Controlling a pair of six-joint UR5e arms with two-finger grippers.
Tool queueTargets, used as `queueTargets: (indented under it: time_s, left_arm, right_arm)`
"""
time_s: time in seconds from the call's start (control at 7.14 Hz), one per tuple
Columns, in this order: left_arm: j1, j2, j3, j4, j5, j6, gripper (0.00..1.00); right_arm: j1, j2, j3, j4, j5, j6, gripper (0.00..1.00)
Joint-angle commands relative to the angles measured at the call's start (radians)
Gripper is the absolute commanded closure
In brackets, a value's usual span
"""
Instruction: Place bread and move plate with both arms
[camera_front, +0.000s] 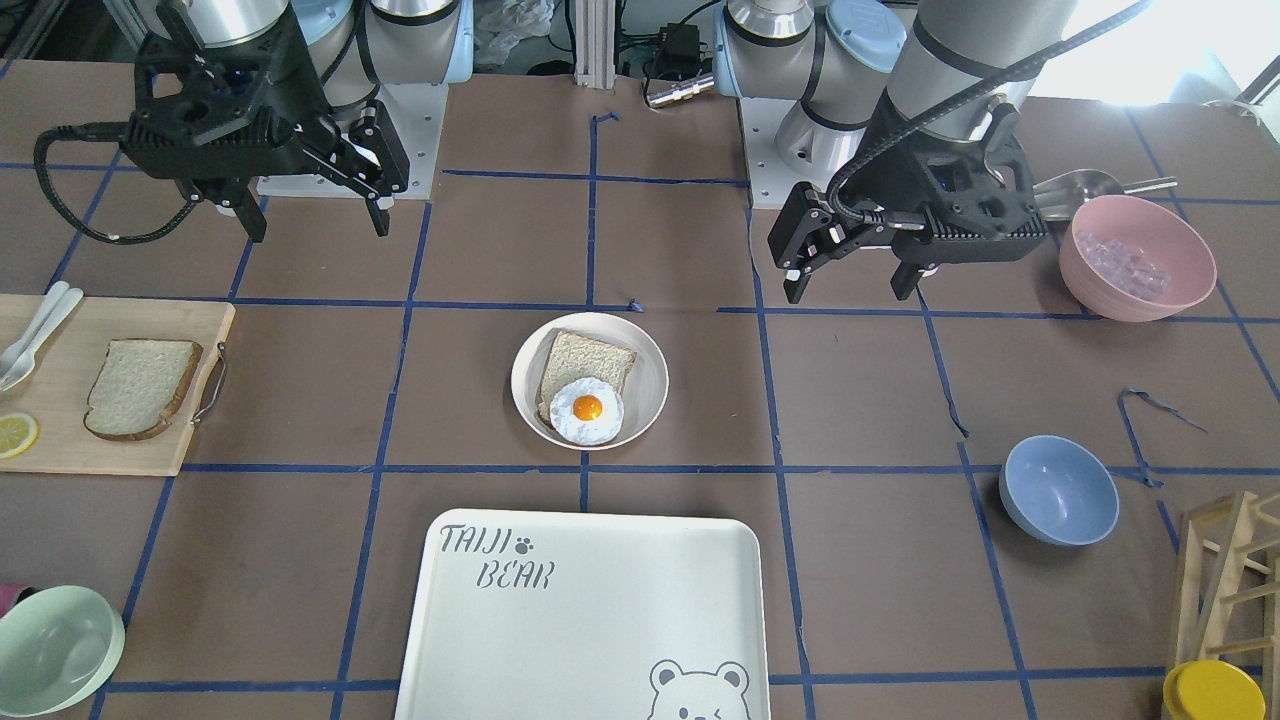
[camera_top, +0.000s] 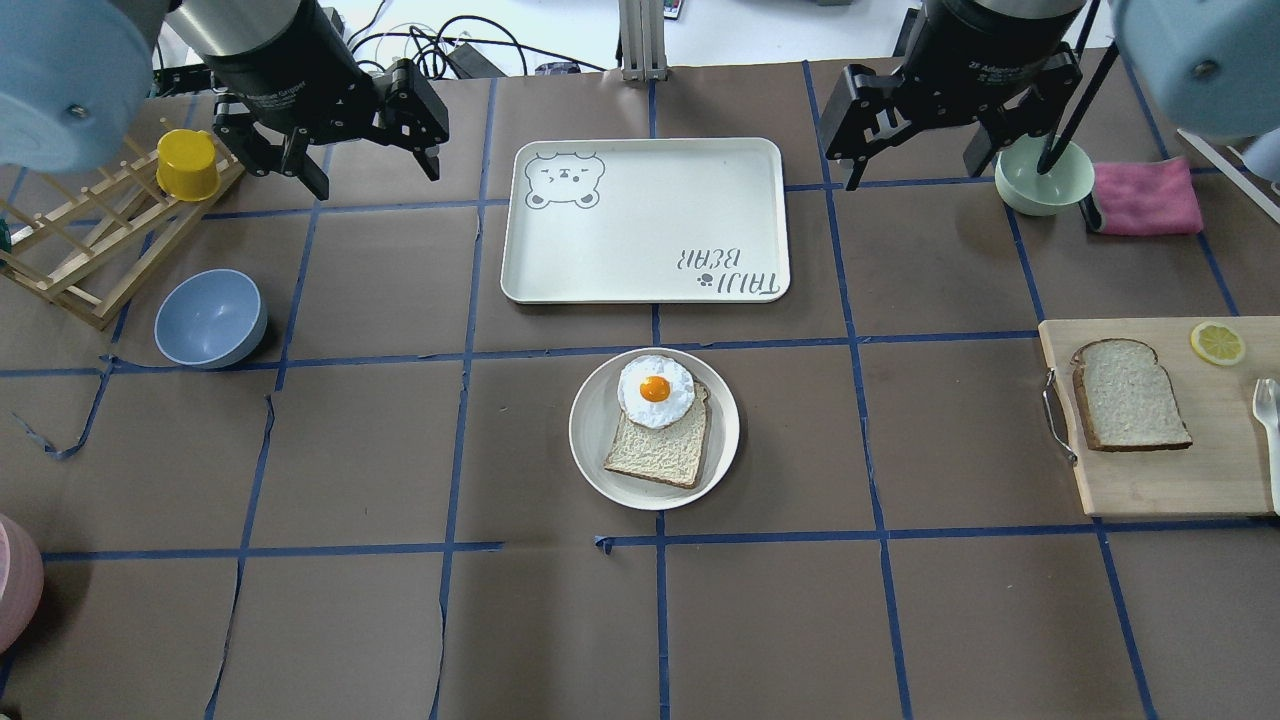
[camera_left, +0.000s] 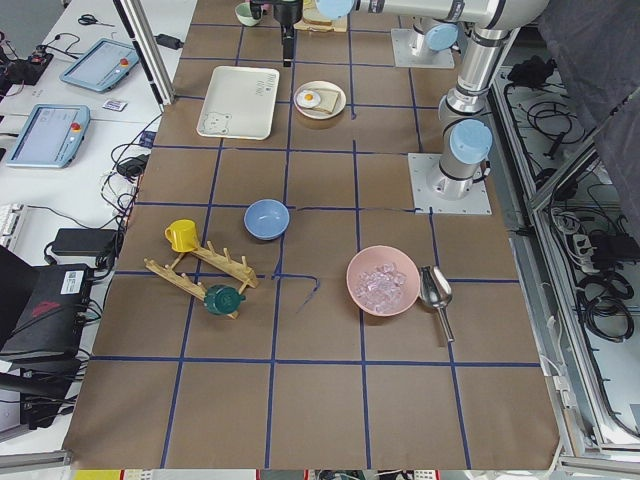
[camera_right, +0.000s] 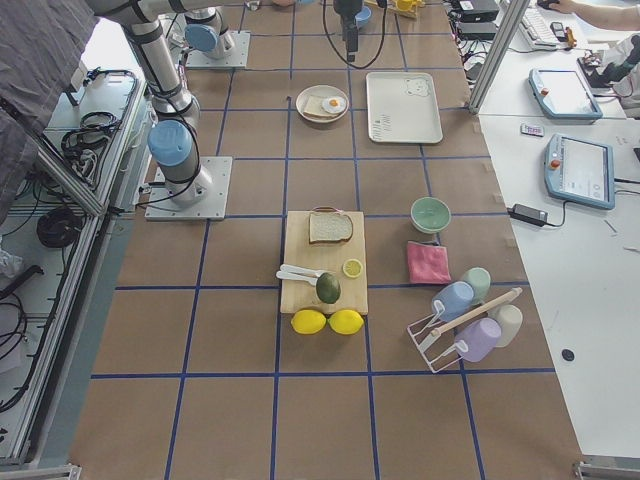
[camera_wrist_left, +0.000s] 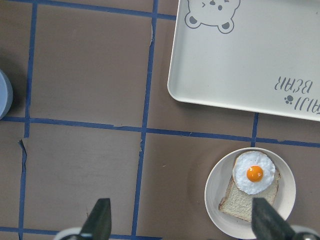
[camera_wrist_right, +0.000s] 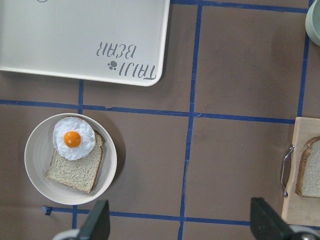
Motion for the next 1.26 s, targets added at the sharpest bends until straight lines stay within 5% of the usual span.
queueTargets:
  time_s: [0.0, 1.12]
  left_arm:
    - [0.0, 0.0, 0.0, 0.0, 0.0, 0.0, 0.0]
    - [0.0, 0.0, 0.0, 0.0, 0.0, 0.0, 0.0]
  right_arm:
    - [0.0, 0.0, 0.0, 0.004, -0.002, -0.001, 0.0]
    - [0.0, 0.0, 0.001, 0.03, -0.004, -0.001, 0.0]
